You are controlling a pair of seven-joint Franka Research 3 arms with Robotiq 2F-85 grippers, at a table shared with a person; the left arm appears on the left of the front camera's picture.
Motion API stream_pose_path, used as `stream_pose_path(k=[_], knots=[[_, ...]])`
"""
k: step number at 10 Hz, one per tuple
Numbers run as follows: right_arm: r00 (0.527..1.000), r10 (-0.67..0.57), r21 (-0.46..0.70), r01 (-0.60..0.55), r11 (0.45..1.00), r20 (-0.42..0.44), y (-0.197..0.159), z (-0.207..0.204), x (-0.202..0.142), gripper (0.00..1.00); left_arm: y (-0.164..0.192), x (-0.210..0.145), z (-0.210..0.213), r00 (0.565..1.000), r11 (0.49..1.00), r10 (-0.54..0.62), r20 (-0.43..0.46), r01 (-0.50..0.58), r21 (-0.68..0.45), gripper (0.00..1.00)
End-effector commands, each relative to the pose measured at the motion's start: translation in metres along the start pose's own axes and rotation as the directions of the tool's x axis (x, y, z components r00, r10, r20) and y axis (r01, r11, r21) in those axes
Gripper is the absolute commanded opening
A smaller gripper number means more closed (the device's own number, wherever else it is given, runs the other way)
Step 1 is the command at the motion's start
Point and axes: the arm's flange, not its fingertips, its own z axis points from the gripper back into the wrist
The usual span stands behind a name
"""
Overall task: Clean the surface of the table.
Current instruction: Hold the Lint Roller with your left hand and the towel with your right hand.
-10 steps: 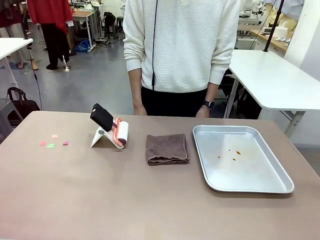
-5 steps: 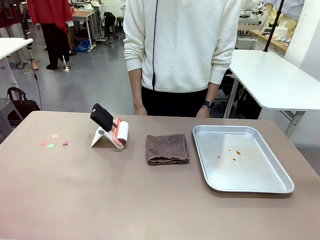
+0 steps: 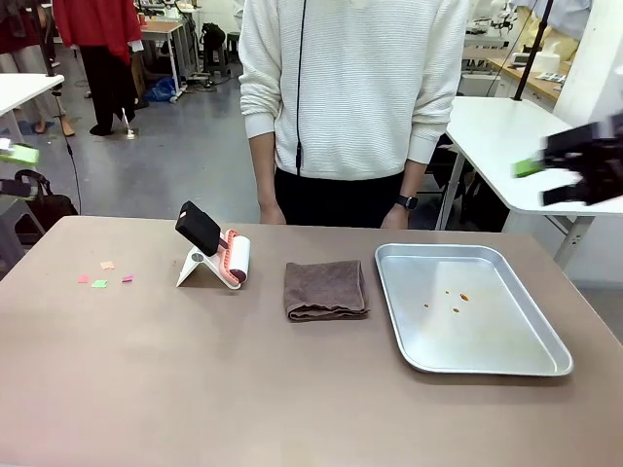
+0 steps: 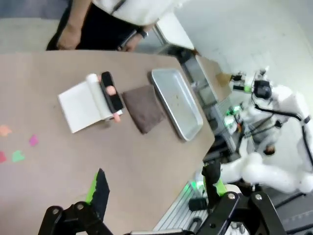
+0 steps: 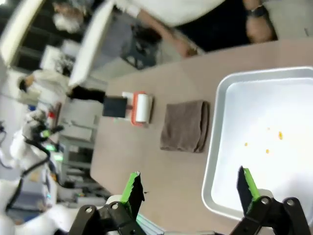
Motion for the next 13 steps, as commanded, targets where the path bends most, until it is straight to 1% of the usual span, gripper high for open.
stream_pose_path(k=[1, 2, 3, 4, 5, 7, 9, 10, 11, 12, 13], knots=[[0.987, 0.105, -0.116, -0.119, 0.986, -0.124, 0.038, -0.060, 0.015, 1.00, -0.008, 0.022, -0.025, 0.993, 0.997, -0.062, -0.103, 0.066, 0.039, 1.00], [0.977, 0.151, -0.168, -0.175, 0.970, -0.147, 0.057, -0.094, 0.016, 1.00, -0.016, 0.032, -0.049, 0.992, 0.989, -0.059, -0.110, 0.073, 0.129, 1.00], [0.962, 0.175, -0.168, -0.212, 0.963, -0.212, 0.069, -0.124, 0.017, 1.00, -0.021, 0.039, -0.074, 0.982, 0.985, -0.041, -0.183, 0.070, 0.156, 1.00], [0.942, 0.197, -0.135, -0.240, 0.961, -0.271, 0.079, -0.153, 0.014, 1.00, -0.022, 0.046, -0.091, 0.972, 0.983, -0.030, -0.232, 0.070, 0.167, 1.00], [0.918, 0.197, -0.129, -0.255, 0.958, -0.345, 0.086, -0.183, 0.010, 1.00, -0.019, 0.052, -0.108, 0.950, 0.978, -0.019, -0.313, 0.082, 0.190, 1.00], [0.888, 0.173, -0.121, -0.245, 0.962, -0.426, 0.089, -0.228, -0.001, 1.00, -0.009, 0.060, -0.132, 0.932, 0.979, -0.010, -0.362, 0.082, 0.185, 1.00], [0.868, 0.109, -0.169, -0.215, 0.962, -0.484, 0.085, -0.270, -0.016, 1.00, -0.001, 0.068, -0.154, 0.924, 0.972, 0.001, -0.383, 0.089, 0.217, 1.00], [0.864, 0.085, -0.211, -0.215, 0.953, -0.497, 0.084, -0.286, -0.024, 1.00, 0.001, 0.072, -0.158, 0.925, 0.974, 0.008, -0.381, 0.079, 0.212, 1.00], [0.879, 0.100, -0.208, -0.219, 0.953, -0.466, 0.083, -0.292, -0.024, 1.00, 0.002, 0.073, -0.160, 0.929, 0.971, 0.023, -0.370, 0.067, 0.229, 1.00], [0.861, 0.129, -0.148, -0.228, 0.962, -0.491, 0.073, -0.275, -0.030, 1.00, 0.003, 0.062, -0.159, 0.924, 0.978, -0.013, -0.382, 0.091, 0.189, 1.00], [0.861, 0.129, -0.148, -0.228, 0.962, -0.491, 0.073, -0.275, -0.030, 1.00, 0.003, 0.062, -0.159, 0.924, 0.978, -0.013, -0.382, 0.091, 0.189, 1.00]])
